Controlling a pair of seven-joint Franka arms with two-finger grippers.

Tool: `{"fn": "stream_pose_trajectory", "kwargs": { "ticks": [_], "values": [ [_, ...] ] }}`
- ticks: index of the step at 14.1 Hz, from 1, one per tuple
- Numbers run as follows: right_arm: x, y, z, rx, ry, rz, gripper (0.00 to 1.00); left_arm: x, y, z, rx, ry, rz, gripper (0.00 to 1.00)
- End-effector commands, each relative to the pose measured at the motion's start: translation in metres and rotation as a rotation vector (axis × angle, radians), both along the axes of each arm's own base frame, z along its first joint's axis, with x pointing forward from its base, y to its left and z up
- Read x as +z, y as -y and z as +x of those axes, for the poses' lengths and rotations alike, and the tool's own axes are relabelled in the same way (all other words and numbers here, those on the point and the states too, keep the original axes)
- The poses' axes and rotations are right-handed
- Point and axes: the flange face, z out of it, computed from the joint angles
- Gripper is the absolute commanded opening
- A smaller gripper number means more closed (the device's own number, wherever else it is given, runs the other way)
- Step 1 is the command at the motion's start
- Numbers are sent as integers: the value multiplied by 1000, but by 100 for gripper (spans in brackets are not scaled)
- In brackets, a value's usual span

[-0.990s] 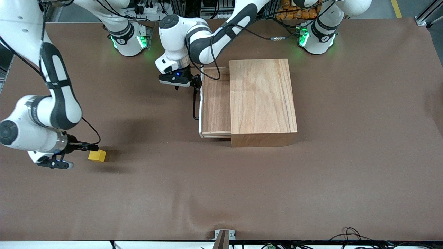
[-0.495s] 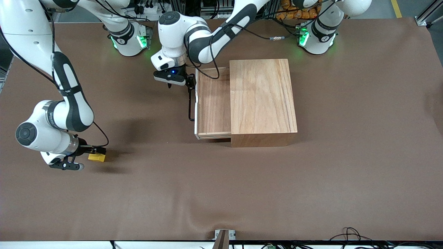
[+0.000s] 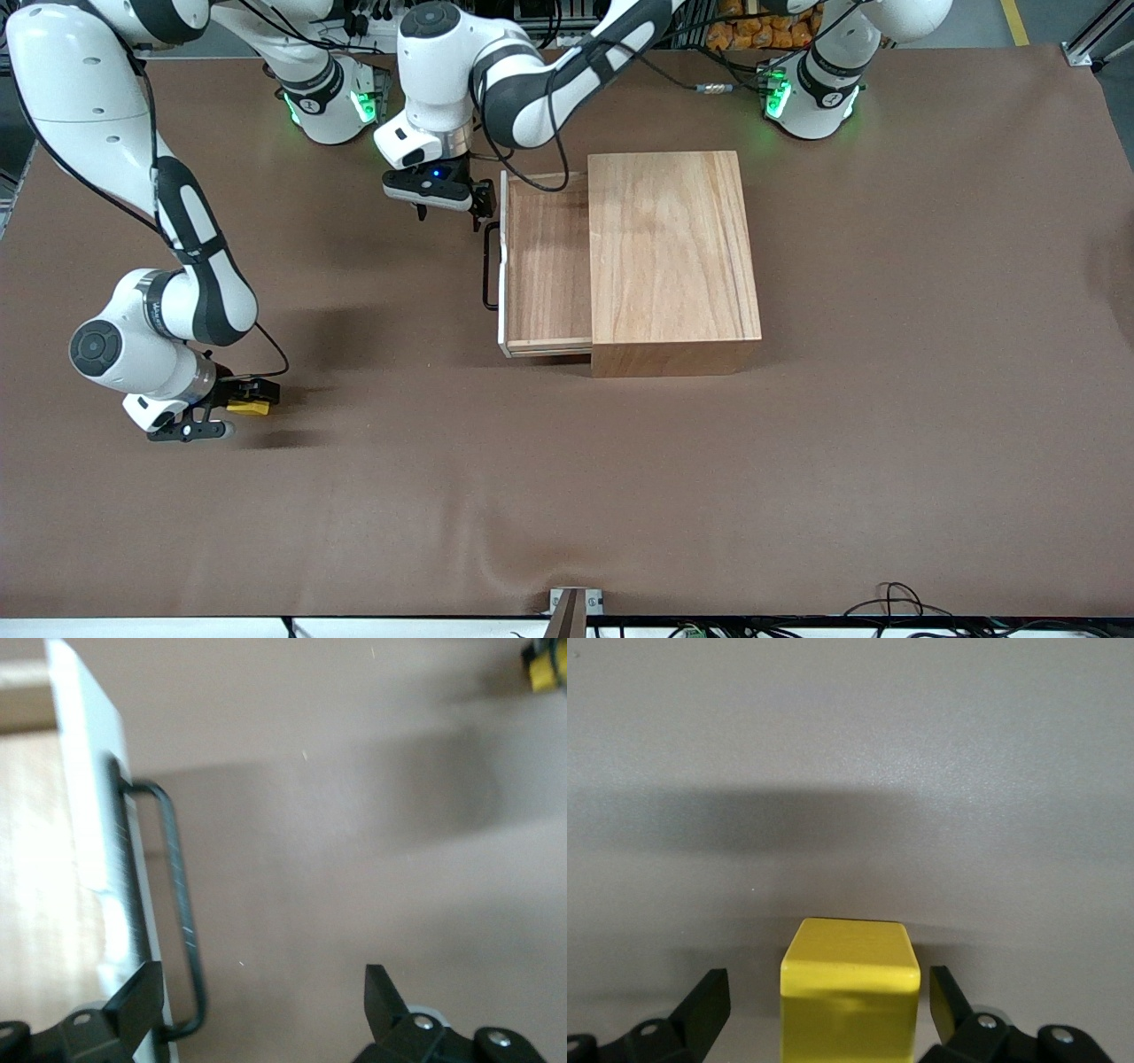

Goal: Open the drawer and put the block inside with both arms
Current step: 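Grasp the yellow cube with the right gripper while the left gripper withdraws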

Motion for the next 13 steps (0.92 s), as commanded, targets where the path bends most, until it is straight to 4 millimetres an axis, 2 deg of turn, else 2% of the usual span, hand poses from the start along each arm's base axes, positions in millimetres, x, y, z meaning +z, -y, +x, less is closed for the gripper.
{"fn": "stream_pose_trajectory", "kwargs": {
  "ticks": [1, 3, 4, 5, 7, 9, 11, 12, 13],
  "values": [
    [1, 4, 2, 20, 15, 3, 100, 77, -51, 27, 84, -12, 17, 100],
    [0, 4, 2, 21, 13, 2, 100, 122, -95, 53, 158, -26, 50, 100],
    [-1, 4, 1, 23, 10, 2, 100, 138, -117, 64, 176, -39, 79, 100],
    [-1, 3, 0, 24, 6, 4, 93, 152, -143, 78, 187, -55, 116, 100],
    [-3, 3, -1, 22, -4, 5, 58, 172, -198, 106, 248, -97, 186, 100],
    [-3, 2, -1, 21, -5, 5, 34, 191, -252, 132, 318, -131, 226, 100],
    [4, 0, -1, 26, 0, 5, 22, 208, -308, 158, 310, -161, 261, 100],
    [9, -1, -2, 35, -23, 10, 20, 218, -343, 169, 306, -186, 282, 100],
    [23, -1, -2, 39, -39, 15, 20, 227, -376, 178, 314, -209, 296, 100]
  ]
}}
